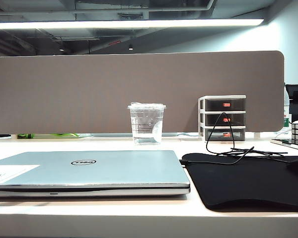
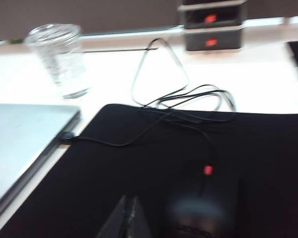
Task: Pick up the coffee cup and place it over the laptop.
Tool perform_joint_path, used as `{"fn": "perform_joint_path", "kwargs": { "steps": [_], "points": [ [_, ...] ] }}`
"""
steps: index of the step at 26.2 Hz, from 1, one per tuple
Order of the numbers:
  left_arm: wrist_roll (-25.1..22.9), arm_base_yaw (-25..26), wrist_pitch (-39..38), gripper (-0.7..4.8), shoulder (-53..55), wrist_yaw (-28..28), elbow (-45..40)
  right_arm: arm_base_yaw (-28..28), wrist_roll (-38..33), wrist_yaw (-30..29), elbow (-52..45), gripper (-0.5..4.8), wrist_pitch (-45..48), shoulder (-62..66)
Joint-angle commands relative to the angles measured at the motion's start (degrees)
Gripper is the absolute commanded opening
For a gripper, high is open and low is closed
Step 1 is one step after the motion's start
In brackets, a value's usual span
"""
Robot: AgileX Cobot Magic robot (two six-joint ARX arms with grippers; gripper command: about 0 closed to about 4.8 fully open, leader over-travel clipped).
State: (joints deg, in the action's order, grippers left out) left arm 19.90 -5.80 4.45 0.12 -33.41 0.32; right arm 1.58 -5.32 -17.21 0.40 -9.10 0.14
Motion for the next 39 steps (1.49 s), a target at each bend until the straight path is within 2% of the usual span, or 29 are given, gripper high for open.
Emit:
{"fn": "perform_joint_path", "kwargs": {
  "steps": [1, 5, 8, 15, 21, 28, 34, 36, 37, 39],
  "points": [
    [-3.54, 0.04, 1.64, 1.1, 0.04, 0.22, 0.11, -0.11, 1.51, -5.49, -0.33, -0.06, 1.62, 0.02],
    [-4.94, 0.04, 3.93, 1.06, 0.07, 0.17, 0.13, -0.11, 2.6, -11.8, -0.37, -0.06, 3.89, 0.02],
    [-4.92, 0.04, 4.66, 1.06, 0.04, -0.15, 0.13, -0.11, 2.56, -14.03, -0.37, -0.06, 5.75, 0.0],
    [-4.92, 0.02, 5.42, 1.06, 0.04, 1.73, 0.37, -0.11, 2.32, -14.03, -0.37, -0.06, 6.29, 0.0],
    [-4.96, 0.02, 5.09, 0.75, 2.56, 4.57, 4.44, -0.11, 2.25, -14.03, -0.37, -0.06, 6.29, 0.0],
    [-11.32, -0.04, 6.45, 0.83, 22.01, 3.98, 14.58, -0.11, 2.25, -14.03, -0.37, -0.06, 6.32, 0.0],
    [-12.0, -0.11, 24.17, 0.88, 40.61, 0.31, 19.89, -0.11, 2.25, -14.03, -0.37, -0.06, 6.34, 0.0],
    [-12.13, -0.13, 29.03, 1.27, 49.57, -1.33, 22.56, -0.11, 2.25, -14.03, -0.37, -0.06, 6.29, 0.0],
    [-12.7, -0.11, 30.77, 1.71, 55.52, -3.37, 24.59, -0.11, 2.25, -14.03, -0.37, -0.06, 6.32, -0.04],
    [-13.44, -0.11, 32.63, 2.24, 60.13, -5.51, 26.12, -0.11, 2.25, -14.03, -0.37, -0.06, 6.19, -0.02]
  ]
}}
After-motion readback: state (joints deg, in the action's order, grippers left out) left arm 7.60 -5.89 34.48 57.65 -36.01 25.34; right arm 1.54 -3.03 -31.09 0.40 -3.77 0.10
